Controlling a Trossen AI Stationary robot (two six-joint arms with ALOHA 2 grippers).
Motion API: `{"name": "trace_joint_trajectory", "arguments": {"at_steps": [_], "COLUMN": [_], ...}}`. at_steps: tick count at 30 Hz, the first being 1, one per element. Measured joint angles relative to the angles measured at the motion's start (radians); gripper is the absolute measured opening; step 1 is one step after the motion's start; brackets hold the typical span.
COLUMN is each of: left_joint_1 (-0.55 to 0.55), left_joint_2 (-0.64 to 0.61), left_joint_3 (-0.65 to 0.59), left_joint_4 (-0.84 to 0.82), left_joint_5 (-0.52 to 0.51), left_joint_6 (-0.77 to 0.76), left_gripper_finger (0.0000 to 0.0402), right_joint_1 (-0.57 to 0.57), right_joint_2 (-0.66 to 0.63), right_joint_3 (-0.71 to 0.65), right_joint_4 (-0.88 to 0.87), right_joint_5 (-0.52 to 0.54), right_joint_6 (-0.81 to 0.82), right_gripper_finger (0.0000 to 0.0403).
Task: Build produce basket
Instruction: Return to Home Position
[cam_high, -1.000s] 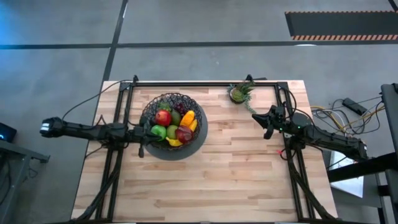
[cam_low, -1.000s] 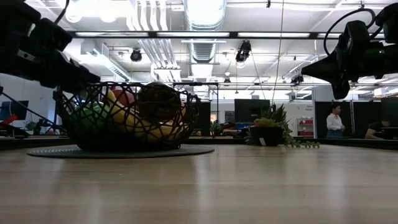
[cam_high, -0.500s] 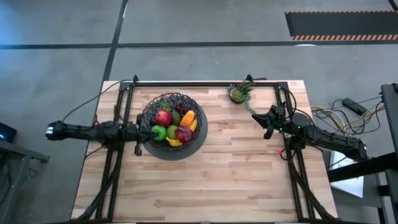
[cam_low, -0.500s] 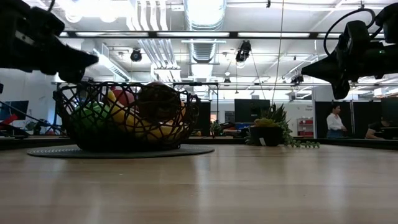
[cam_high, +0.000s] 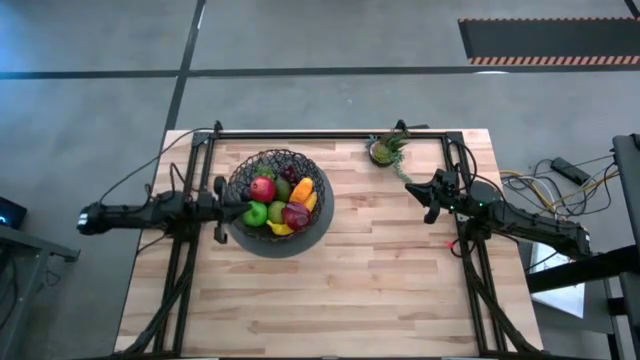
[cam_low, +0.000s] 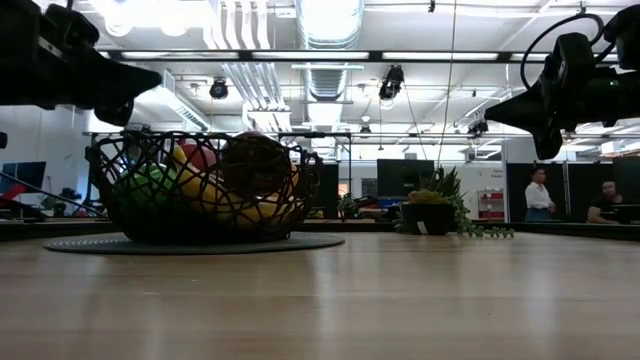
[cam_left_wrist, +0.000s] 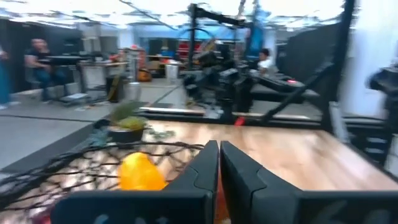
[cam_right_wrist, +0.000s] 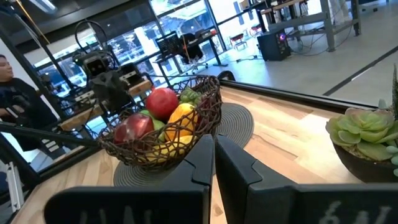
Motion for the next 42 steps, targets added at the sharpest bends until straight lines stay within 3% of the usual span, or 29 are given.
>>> {"name": "trace_joint_trajectory", "arguments": {"at_steps": [4,15,42], "left_joint_1": [0.063,0.061,0.061], "left_joint_2": [0.000,0.003,0.148], "left_joint_3": [0.000,0.000,0.000], "left_joint_4": [-0.003,0.018,0.018], "left_joint_5": [-0.003,-0.004,-0.003], "left_joint_6": [0.000,0.000,0.000], "left_gripper_finger": [0.0000,0.0000,0.0000], "right_joint_1": [0.000,0.000,0.002], "right_joint_2": [0.000,0.000,-0.008], "right_joint_3": [0.000,0.000,0.000], "right_joint_4": [0.000,0.000,-0.022], "right_joint_5": [0.000,0.000,-0.001], "right_joint_6": [0.000,0.000,0.000], "right_gripper_finger": [0.0008,0.0009,0.0008]}}
